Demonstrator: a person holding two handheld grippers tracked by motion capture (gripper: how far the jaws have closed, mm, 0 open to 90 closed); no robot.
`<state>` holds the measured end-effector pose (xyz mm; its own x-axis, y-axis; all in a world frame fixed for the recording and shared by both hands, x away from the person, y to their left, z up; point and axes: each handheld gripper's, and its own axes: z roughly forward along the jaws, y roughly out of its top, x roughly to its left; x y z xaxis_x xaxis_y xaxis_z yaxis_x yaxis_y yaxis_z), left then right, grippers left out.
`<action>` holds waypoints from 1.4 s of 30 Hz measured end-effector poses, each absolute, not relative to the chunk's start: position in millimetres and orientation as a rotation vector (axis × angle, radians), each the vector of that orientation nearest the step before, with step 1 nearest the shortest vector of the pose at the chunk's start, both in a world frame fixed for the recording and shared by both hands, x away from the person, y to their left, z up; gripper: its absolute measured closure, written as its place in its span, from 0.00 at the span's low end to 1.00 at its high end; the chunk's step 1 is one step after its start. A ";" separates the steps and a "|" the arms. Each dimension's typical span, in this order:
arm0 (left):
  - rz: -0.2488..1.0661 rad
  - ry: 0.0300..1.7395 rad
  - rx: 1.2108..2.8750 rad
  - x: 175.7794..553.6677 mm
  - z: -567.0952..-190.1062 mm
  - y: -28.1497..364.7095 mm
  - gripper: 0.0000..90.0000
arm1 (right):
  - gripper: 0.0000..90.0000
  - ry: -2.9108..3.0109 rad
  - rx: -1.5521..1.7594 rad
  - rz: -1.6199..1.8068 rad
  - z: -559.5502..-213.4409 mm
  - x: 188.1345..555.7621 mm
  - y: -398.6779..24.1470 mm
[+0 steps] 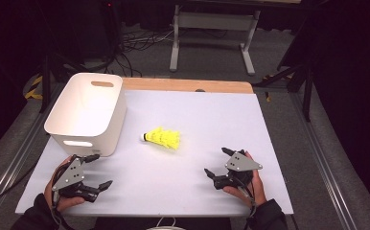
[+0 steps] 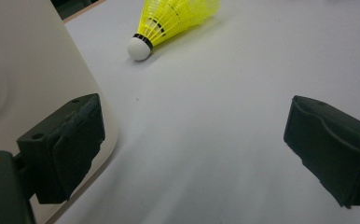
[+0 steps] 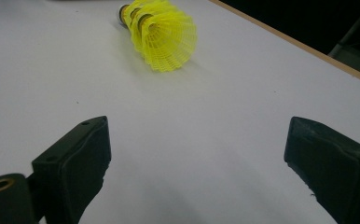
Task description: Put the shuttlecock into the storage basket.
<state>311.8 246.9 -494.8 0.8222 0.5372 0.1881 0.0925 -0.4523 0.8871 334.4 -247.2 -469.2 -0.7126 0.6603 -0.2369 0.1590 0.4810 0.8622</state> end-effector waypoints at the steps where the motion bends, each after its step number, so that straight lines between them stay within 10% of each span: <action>1: 0.555 0.466 1.997 311.8 -494.8 246.9 0.06 | 0.09 2.175 0.675 1.185 -469.2 334.4 -247.2; 42: 0.556 0.472 2.015 310.8 -495.8 246.4 0.07 | 0.24 2.523 0.663 1.215 -478.0 417.4 -125.2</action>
